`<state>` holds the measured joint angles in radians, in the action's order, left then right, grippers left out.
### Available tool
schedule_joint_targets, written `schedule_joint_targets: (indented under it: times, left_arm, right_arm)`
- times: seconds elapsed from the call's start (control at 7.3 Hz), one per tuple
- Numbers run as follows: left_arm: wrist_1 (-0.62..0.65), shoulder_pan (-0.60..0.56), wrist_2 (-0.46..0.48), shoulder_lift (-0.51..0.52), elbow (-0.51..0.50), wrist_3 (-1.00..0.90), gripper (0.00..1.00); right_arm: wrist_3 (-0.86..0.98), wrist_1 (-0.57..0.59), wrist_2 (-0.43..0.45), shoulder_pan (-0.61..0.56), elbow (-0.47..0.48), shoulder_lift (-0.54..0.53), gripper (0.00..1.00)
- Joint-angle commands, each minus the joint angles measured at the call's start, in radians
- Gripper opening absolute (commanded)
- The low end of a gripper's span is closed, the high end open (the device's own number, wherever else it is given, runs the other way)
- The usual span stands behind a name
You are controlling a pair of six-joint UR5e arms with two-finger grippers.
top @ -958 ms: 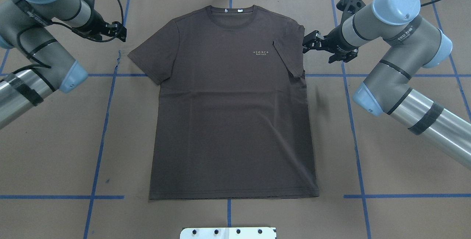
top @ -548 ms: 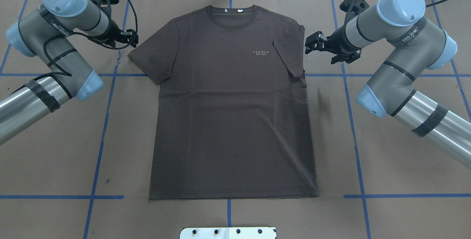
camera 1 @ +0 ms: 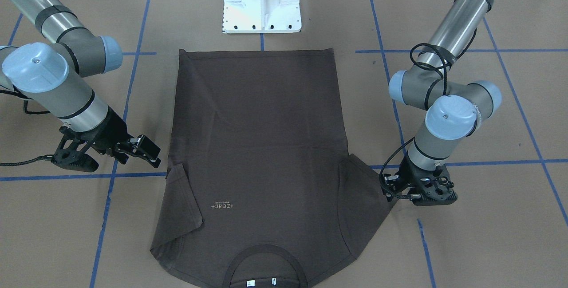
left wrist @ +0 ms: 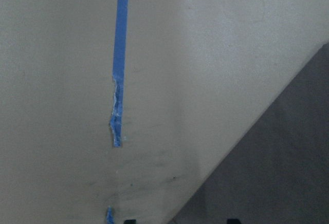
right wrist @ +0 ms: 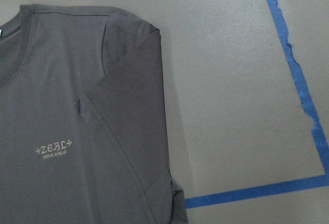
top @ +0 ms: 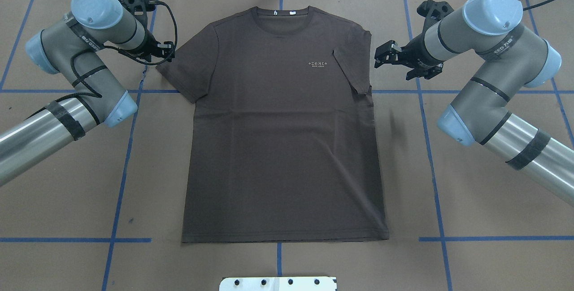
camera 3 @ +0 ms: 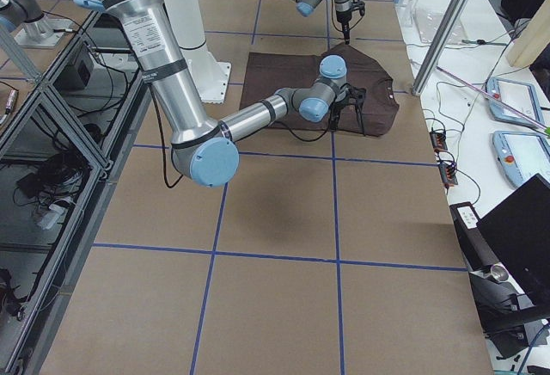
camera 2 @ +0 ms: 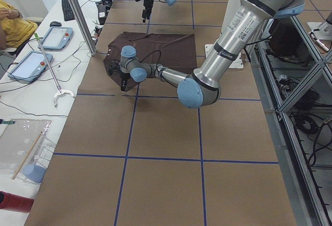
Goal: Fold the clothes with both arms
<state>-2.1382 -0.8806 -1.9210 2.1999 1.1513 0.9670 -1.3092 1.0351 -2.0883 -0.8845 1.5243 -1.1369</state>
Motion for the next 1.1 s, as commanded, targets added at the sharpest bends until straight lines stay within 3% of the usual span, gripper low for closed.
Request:
schedule_joint_targets:
  times: [0.0, 0.41, 0.55, 0.68, 0.96]
  left_arm:
    - [0.001, 0.011, 0.008, 0.001, -0.005, -0.002, 0.61]
    - [0.003, 0.012, 0.010, -0.005, -0.005, -0.004, 0.56]
    - [0.004, 0.012, 0.008, -0.003, -0.005, -0.002, 0.50]
    - [0.004, 0.012, 0.010, -0.003, -0.007, -0.001, 0.37]
    - [0.006, 0.018, 0.011, -0.006, -0.005, -0.001, 0.34]
  right_arm:
    - [0.002, -0.001, 0.001, 0.001, -0.003, 0.000, 1.00]
    - [0.002, 0.003, 0.001, 0.001, -0.003, 0.003, 1.00]
    - [0.007, 0.005, 0.001, 0.001, -0.004, 0.003, 1.00]
    - [0.007, 0.005, 0.001, 0.001, -0.004, 0.003, 1.00]
    - [0.008, 0.007, -0.001, 0.001, -0.006, 0.003, 1.00]
